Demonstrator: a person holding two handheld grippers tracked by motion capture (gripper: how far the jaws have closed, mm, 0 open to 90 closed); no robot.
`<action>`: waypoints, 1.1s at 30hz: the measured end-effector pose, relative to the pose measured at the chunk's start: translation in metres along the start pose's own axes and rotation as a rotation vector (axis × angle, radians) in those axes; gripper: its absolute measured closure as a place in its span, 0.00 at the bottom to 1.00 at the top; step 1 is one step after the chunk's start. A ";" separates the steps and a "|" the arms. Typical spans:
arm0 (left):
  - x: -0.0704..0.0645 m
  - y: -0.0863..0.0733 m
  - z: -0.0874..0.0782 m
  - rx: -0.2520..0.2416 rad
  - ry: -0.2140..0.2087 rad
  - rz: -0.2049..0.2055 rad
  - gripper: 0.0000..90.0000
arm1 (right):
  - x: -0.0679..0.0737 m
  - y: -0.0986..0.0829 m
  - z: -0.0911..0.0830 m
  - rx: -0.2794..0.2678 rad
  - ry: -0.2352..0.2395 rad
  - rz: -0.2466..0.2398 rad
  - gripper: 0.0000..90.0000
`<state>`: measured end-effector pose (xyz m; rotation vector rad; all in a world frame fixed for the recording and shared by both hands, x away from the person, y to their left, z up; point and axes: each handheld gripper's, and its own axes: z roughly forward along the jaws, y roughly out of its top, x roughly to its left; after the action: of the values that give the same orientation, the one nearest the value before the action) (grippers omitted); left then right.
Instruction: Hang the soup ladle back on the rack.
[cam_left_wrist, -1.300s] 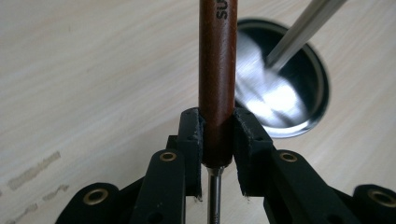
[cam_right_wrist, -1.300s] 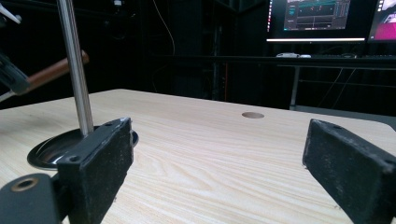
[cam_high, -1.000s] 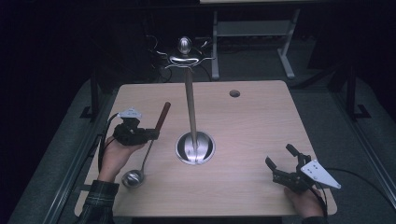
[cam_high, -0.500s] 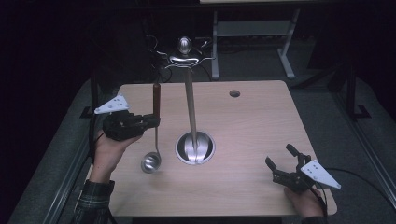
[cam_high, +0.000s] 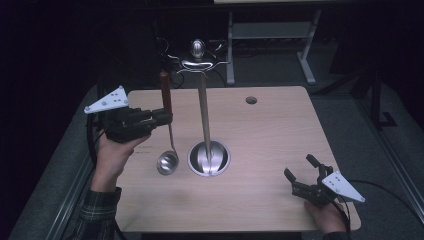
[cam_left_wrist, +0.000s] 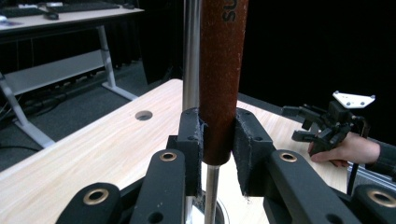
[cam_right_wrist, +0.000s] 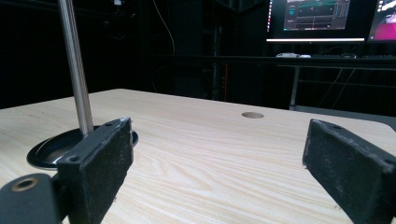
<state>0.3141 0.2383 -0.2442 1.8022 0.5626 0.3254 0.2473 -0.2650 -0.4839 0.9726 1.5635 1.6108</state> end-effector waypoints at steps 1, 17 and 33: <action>-0.001 0.002 0.000 0.001 -0.001 0.007 0.83 | 0.000 0.000 0.000 0.000 0.000 0.000 0.09; -0.004 0.021 0.011 0.002 -0.009 0.029 0.83 | 0.000 0.000 0.000 0.000 0.000 0.000 0.09; -0.003 0.021 0.031 0.040 0.018 0.020 0.83 | 0.000 0.000 0.000 0.000 0.000 0.000 0.09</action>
<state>0.3313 0.2065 -0.2333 1.8457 0.5674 0.3466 0.2473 -0.2650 -0.4839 0.9726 1.5635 1.6111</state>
